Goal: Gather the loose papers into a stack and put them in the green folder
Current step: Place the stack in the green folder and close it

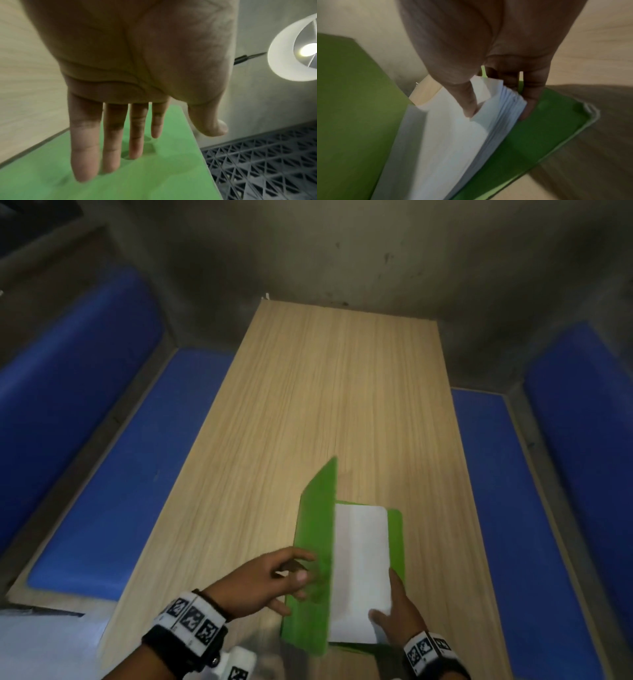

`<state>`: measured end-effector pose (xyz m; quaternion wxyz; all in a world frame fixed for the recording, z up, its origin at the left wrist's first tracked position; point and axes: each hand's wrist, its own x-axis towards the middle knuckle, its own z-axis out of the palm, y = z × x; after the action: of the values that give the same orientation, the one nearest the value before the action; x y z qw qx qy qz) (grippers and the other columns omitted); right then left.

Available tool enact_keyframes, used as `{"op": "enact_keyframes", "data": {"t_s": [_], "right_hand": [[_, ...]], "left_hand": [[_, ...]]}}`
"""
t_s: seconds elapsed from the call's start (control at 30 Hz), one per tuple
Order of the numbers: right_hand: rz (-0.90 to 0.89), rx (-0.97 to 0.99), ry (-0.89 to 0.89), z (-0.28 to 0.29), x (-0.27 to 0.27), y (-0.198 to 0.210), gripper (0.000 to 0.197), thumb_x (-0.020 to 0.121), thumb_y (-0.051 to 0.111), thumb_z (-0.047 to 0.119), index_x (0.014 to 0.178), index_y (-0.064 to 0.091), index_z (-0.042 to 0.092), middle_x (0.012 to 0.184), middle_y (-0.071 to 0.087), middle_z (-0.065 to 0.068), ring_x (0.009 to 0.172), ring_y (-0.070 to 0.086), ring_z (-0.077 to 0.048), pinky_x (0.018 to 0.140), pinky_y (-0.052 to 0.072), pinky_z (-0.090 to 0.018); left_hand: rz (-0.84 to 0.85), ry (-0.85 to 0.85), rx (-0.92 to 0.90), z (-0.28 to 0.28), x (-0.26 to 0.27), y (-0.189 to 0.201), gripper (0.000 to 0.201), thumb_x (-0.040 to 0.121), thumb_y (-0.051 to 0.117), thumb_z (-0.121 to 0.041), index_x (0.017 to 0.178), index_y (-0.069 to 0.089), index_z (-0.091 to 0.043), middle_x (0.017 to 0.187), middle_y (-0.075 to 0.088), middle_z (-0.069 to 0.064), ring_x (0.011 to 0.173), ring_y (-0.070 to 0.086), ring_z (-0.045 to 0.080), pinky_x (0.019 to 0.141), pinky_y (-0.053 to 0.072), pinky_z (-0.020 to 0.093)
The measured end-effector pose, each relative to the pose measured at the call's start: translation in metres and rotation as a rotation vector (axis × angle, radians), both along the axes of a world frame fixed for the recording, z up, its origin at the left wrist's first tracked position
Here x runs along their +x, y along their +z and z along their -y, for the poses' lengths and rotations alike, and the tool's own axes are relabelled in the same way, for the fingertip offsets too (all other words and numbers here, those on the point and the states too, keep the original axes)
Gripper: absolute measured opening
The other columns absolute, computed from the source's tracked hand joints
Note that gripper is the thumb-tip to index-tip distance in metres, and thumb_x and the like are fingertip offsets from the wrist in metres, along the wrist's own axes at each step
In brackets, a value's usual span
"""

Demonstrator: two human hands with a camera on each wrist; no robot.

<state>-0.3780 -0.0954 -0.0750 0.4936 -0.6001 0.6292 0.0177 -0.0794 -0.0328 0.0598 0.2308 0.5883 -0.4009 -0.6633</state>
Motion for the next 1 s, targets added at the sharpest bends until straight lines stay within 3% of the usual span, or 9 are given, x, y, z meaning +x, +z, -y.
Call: {"op": "enact_keyframes", "data": {"t_s": [0.13,0.23,0.37,0.47,0.6,0.67,0.83,0.93,1.0], "right_hand": [[0.096,-0.049,-0.090,0.013,-0.019,0.001,0.041,0.090,0.059,0.040,0.129,0.056,0.030,0.125,0.063,-0.003,0.117,0.059,-0.020,0.098,0.043,-0.028],[0.127,0.012,-0.299,0.022,-0.044,-0.002,0.068,0.080,0.047,0.073,0.117,0.068,0.020,0.118,0.068,-0.005,0.116,0.060,-0.024,0.104,0.042,-0.038],[0.115,0.028,-0.429,0.023,-0.062,0.003,0.058,0.093,0.031,0.061,0.100,0.067,0.016,0.090,0.069,-0.009,0.085,0.063,-0.024,0.076,0.045,-0.036],[0.054,0.020,-0.284,0.015,-0.060,0.006,0.056,0.084,0.049,0.061,0.100,0.067,0.011,0.075,0.067,-0.008,0.062,0.061,-0.022,0.061,0.045,-0.032],[-0.062,0.077,-0.168,-0.006,-0.046,0.008,0.047,0.073,0.078,0.040,0.112,0.054,0.027,0.103,0.067,0.004,0.100,0.067,-0.017,0.082,0.048,-0.022],[-0.096,0.049,-0.105,-0.014,-0.042,0.006,0.054,0.069,0.078,0.025,0.116,0.051,0.029,0.108,0.069,0.003,0.096,0.067,-0.012,0.079,0.047,-0.015],[-0.084,0.038,-0.359,0.001,-0.042,-0.002,0.053,0.074,0.065,-0.012,0.118,0.055,0.017,0.098,0.069,-0.007,0.092,0.063,-0.024,0.059,0.043,-0.004],[-0.068,0.057,-0.449,0.032,-0.051,-0.004,0.050,0.076,0.061,-0.017,0.115,0.055,0.013,0.083,0.063,0.001,0.076,0.059,-0.016,0.054,0.043,-0.010],[-0.064,0.054,-0.480,0.057,-0.055,-0.006,0.050,0.077,0.061,-0.018,0.118,0.055,0.010,0.085,0.063,0.002,0.077,0.058,-0.016,0.059,0.044,-0.018]], "left_hand": [[0.257,-0.223,-0.021,0.007,-0.005,-0.032,0.070,0.056,0.056,-0.087,0.116,0.051,-0.052,0.129,0.060,-0.009,0.104,0.065,0.007,0.088,0.055,0.027],[0.449,-0.245,0.037,0.004,0.006,-0.063,0.071,0.064,0.056,-0.084,0.121,0.048,-0.043,0.133,0.053,-0.004,0.108,0.061,0.010,0.091,0.046,0.023],[0.483,-0.241,0.100,-0.003,0.007,-0.092,0.052,0.087,0.067,-0.042,0.134,0.053,-0.022,0.122,0.057,0.004,0.106,0.060,0.010,0.091,0.047,0.025],[0.501,-0.297,0.105,-0.008,-0.002,-0.103,0.054,0.087,0.067,-0.041,0.135,0.057,-0.019,0.110,0.050,0.002,0.114,0.057,0.018,0.095,0.043,0.022],[0.477,-0.248,0.073,-0.013,-0.015,-0.117,0.086,0.064,0.057,-0.068,0.130,0.063,-0.013,0.115,0.049,0.000,0.124,0.053,0.022,0.100,0.038,0.022],[0.463,-0.201,0.085,-0.011,-0.021,-0.123,0.076,0.073,0.064,-0.062,0.135,0.058,-0.020,0.128,0.050,0.001,0.129,0.049,0.017,0.106,0.035,0.021],[0.437,-0.169,0.022,0.012,-0.036,-0.129,0.059,0.084,0.069,-0.046,0.137,0.051,-0.029,0.133,0.048,0.001,0.131,0.047,0.014,0.107,0.035,0.020],[0.367,-0.142,-0.019,0.044,-0.047,-0.126,0.049,0.074,0.075,-0.056,0.112,0.044,-0.050,0.133,0.048,-0.002,0.126,0.050,0.012,0.104,0.040,0.021],[0.329,-0.112,-0.042,0.071,-0.056,-0.128,0.059,0.069,0.079,-0.054,0.117,0.046,-0.043,0.139,0.051,0.000,0.125,0.053,0.012,0.103,0.041,0.020]]}}
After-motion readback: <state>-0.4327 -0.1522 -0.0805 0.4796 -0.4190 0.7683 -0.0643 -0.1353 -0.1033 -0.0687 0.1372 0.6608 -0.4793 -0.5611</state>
